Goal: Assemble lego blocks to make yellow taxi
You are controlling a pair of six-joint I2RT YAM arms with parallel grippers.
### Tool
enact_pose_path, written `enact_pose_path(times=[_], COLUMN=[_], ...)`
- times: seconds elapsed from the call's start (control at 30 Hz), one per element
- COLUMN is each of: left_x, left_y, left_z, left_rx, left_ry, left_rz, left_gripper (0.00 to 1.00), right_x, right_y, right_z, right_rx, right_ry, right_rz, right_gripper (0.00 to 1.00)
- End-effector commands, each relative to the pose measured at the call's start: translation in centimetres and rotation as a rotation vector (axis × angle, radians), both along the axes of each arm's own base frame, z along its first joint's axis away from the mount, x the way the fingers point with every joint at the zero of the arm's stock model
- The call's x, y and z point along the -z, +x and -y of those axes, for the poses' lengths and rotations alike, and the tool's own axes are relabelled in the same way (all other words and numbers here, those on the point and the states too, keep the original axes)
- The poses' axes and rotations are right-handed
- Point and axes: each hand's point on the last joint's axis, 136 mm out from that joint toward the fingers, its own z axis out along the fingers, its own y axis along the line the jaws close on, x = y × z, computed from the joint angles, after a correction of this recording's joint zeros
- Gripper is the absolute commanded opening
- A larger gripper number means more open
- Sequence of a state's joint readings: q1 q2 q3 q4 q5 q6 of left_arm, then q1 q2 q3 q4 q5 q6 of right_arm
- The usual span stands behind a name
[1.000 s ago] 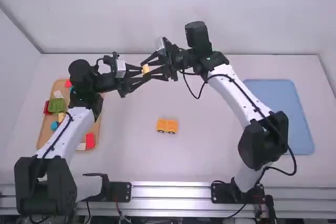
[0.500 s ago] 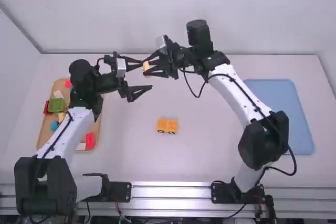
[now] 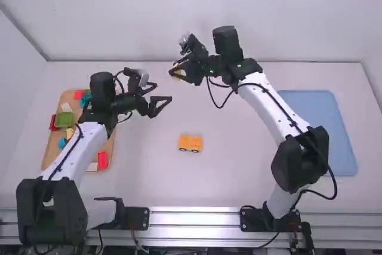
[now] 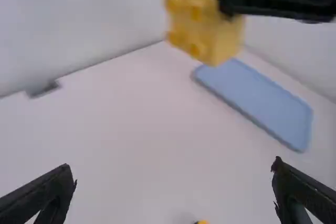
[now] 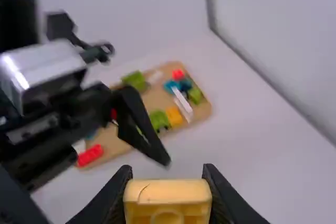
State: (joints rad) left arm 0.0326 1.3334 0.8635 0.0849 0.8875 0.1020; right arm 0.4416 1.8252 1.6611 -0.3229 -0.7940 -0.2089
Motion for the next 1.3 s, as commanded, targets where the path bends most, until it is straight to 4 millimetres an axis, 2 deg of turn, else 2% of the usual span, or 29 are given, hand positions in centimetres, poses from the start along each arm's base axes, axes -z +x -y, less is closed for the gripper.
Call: enact_pose_path(times=[0.0, 0.13, 0.27, 0.33, 0.5, 0.67, 0.77, 0.87, 1.03, 1.27], left_x=[1.8, 1.5, -0.6, -1.9, -4.2, -6.4, -7.4, -7.6, -7.9, -8.7], left_y=[1.5, 1.2, -1.1, -2.6, -4.0, -5.3, -5.2, -4.0, -4.3, -4.8], left_z=[-1.9, -1.5, 1.1, 2.3, 3.0, 3.8, 4.2, 4.0, 4.2, 4.6], left_rx=[-0.139, -0.113, 0.130, 0.260, 0.375, 0.467, 0.468, 0.390, 0.414, 0.445], left_ry=[0.092, 0.085, 0.051, 0.018, -0.059, -0.126, -0.139, -0.145, -0.154, -0.166], left_rz=[-0.021, -0.020, 0.106, 0.202, 0.286, 0.329, 0.343, 0.308, 0.317, 0.338], left_gripper=[0.99, 0.99, 0.99, 0.99, 0.99, 0.99, 0.99, 0.99, 0.99, 0.99], right_x=[-1.2, -1.6, -2.8, -3.8, -5.9, -6.1, -6.4, -6.5, -6.9, -7.5], right_y=[1.0, -0.9, -3.4, -4.6, -6.5, -7.4, -8.2, -8.2, -9.2, -9.4], right_z=[0.5, -0.1, -0.9, -0.5, 1.5, 2.3, 1.9, 1.9, 1.4, 0.8], right_rx=[0.123, 0.061, -0.098, -0.197, -0.370, -0.438, -0.479, -0.483, -0.539, -0.556], right_ry=[-0.072, -0.102, -0.037, 0.034, 0.187, 0.226, 0.246, 0.249, 0.276, 0.291], right_rz=[0.064, 0.110, 0.142, 0.145, 0.154, 0.194, 0.214, 0.235, 0.294, 0.315], right_gripper=[0.10, 0.09, 0.08, 0.08, 0.08, 0.09, 0.09, 0.09, 0.09, 0.09])
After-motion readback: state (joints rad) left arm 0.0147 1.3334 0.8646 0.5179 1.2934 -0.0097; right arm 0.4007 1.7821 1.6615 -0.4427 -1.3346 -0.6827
